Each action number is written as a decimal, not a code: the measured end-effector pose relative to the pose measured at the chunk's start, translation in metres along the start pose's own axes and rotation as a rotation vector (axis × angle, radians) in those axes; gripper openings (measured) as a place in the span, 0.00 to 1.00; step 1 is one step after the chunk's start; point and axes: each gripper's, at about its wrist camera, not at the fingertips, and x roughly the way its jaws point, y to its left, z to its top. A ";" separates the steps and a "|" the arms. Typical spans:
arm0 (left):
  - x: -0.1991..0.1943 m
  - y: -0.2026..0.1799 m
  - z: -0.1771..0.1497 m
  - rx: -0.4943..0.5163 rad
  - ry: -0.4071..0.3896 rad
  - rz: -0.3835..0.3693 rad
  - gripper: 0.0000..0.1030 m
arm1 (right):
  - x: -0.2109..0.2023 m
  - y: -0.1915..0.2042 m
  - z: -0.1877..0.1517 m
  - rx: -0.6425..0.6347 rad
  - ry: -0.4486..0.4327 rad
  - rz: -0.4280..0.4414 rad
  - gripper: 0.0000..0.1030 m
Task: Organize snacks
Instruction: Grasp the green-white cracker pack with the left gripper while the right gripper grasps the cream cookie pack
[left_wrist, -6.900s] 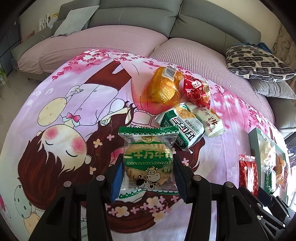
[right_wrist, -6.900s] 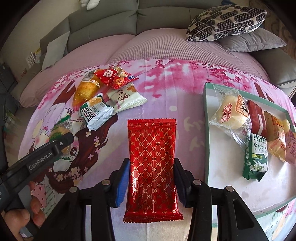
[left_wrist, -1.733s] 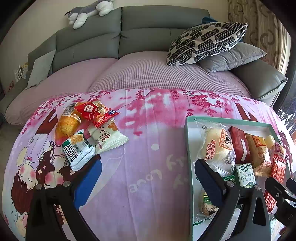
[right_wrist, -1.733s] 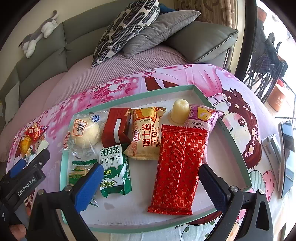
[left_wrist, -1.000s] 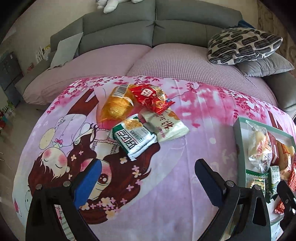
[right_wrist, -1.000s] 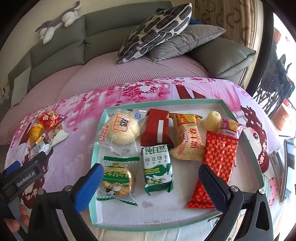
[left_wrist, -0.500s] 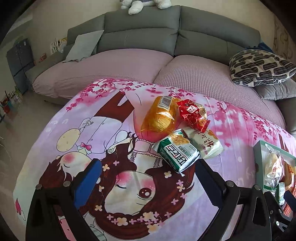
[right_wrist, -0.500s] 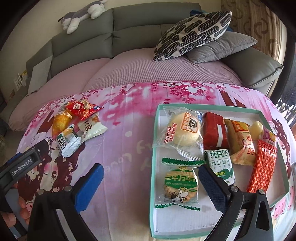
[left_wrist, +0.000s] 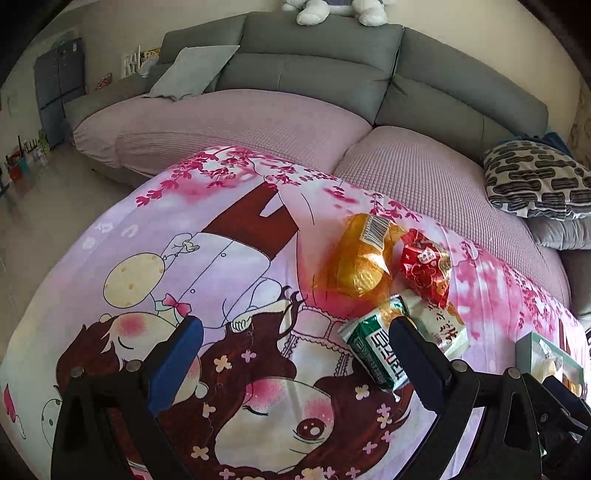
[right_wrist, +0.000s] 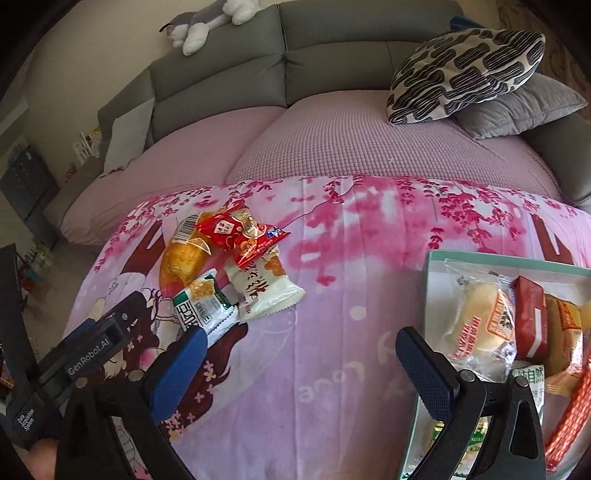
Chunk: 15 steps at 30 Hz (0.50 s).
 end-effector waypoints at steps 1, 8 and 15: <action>0.002 0.001 0.002 -0.007 -0.002 -0.005 0.98 | 0.005 0.002 0.005 -0.003 0.012 0.015 1.00; 0.025 -0.009 0.004 0.028 0.082 -0.034 0.98 | 0.049 0.009 0.043 -0.069 0.155 0.078 1.00; 0.038 -0.018 0.001 0.067 0.130 -0.038 0.97 | 0.107 0.011 0.060 -0.121 0.338 0.093 0.93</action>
